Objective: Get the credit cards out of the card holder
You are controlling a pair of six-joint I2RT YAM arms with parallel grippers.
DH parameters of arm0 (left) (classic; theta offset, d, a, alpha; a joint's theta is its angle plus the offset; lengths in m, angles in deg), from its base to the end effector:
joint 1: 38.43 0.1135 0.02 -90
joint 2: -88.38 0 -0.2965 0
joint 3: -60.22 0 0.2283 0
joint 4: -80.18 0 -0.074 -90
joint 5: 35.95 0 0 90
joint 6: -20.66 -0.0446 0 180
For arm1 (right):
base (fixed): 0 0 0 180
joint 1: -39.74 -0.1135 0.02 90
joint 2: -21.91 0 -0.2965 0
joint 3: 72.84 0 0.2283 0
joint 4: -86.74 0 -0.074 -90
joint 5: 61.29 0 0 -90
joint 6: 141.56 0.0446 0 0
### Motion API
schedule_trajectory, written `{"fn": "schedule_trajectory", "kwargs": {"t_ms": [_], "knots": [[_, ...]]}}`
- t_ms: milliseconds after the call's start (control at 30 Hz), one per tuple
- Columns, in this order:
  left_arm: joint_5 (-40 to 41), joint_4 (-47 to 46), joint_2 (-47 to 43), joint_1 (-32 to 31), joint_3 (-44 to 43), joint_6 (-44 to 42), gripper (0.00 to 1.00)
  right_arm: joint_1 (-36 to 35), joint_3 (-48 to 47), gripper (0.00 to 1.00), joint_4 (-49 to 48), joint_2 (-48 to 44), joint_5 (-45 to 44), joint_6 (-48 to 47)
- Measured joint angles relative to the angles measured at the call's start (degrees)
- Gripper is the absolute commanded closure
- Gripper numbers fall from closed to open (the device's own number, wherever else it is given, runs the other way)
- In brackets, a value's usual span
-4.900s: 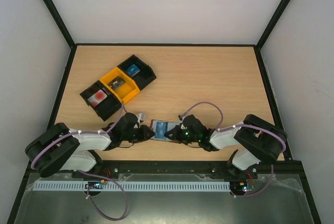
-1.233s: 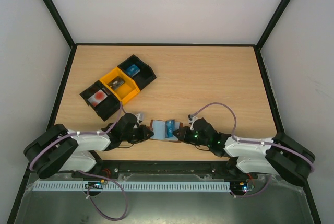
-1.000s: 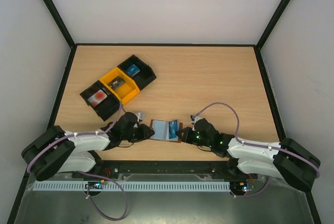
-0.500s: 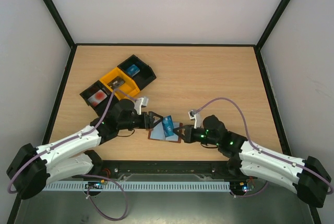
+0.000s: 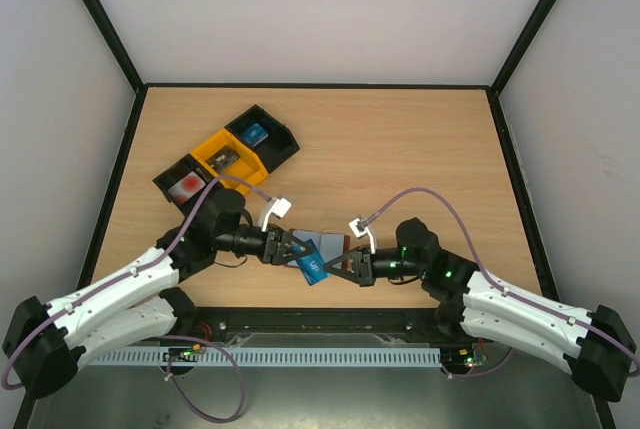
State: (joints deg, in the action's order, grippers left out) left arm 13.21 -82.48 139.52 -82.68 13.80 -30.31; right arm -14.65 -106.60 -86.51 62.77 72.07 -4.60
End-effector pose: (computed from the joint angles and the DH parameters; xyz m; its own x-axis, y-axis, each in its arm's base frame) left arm 0.0952 -0.1335 0.2851 -0.8148 0.1286 -0.5653 0.5779 0.2575 -0.7744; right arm 0.0483 0.1200 0.2538 -0.8108 -0.2195 -0.5425 -0.5665 0.0613 0.8218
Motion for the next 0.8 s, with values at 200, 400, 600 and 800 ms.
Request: {"fn": "schedule_trajectory", "kwargs": {"t_ms": [200, 400, 600, 800], "knots": [[-6.6, 0.0, -2.3, 1.5, 0.0, -1.1, 0.77, 0.0, 0.1, 0.98, -3.4, -0.1, 3.5, 1.3], [-11.1, -0.2, -3.7, 2.5, 0.1, -0.8, 0.93, 0.0, 0.2, 0.98, -5.5, -0.6, 5.6, 1.9], [-13.7, -1.2, -4.0, 4.9, 0.5, -0.4, 0.92, 0.0, 0.4, 0.98, -6.1, -0.1, 6.7, 1.9], [-16.4, -1.7, -4.0, 7.5, 1.3, 0.1, 0.97, 0.0, 0.6, 0.98, -6.0, -0.3, 7.0, 1.9]]}}
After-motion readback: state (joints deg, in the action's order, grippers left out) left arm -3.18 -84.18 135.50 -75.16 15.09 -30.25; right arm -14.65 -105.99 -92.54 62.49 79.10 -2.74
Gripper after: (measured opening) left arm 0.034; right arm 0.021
